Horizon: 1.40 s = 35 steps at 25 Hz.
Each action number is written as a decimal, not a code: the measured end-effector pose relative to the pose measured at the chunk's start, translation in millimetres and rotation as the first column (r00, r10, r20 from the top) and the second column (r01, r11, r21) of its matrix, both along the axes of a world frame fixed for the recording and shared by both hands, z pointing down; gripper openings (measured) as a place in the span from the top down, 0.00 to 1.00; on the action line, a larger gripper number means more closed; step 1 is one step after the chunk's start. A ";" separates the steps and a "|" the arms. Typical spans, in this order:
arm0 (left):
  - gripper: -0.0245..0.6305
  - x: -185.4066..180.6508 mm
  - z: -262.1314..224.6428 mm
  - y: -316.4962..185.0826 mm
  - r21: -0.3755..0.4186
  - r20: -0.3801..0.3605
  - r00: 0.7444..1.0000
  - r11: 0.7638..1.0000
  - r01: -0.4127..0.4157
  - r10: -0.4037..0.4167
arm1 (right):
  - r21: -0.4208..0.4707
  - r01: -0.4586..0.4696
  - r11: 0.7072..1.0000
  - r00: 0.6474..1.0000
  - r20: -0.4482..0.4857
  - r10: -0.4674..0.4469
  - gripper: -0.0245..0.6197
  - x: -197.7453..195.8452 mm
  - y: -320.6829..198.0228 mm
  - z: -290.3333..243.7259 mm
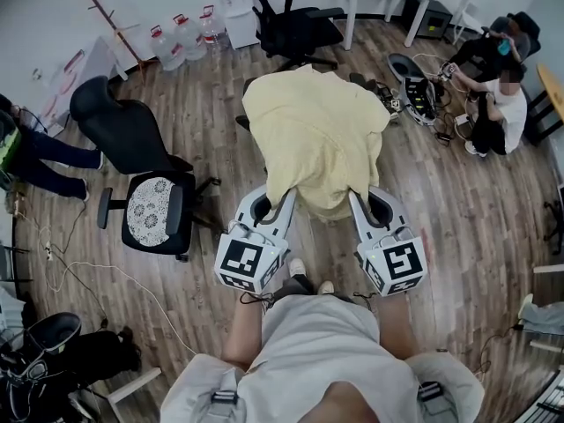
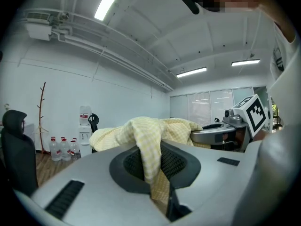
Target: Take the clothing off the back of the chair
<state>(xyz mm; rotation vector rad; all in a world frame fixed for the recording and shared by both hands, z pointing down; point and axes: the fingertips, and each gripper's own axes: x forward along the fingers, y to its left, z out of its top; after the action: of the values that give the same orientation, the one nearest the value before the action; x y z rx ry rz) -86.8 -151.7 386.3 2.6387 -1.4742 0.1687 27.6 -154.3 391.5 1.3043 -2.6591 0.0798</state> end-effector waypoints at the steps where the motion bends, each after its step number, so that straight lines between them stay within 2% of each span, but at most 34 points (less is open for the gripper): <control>1: 0.89 2.1 -1.5 3.2 0.003 -0.002 1.000 1.000 0.001 -0.001 | 0.003 0.005 1.000 1.000 0.002 -0.005 0.90 1.7 2.6 -1.7; 20: 0.89 21.6 -18.7 64.6 0.046 -0.035 0.999 0.999 0.024 -0.022 | 0.073 0.065 0.995 0.997 0.044 -0.068 0.90 17.3 57.9 -23.6; 35: 0.89 35.7 -23.9 108.4 0.054 -0.047 0.999 0.998 0.024 -0.022 | 0.076 0.069 0.995 0.995 0.060 -0.074 0.90 31.1 99.7 -29.7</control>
<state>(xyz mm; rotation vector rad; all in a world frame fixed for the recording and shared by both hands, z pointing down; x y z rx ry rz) -51.1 -43.3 362.4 2.6478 -1.5151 0.0657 58.6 -54.7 361.9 1.2461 -2.7838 0.0128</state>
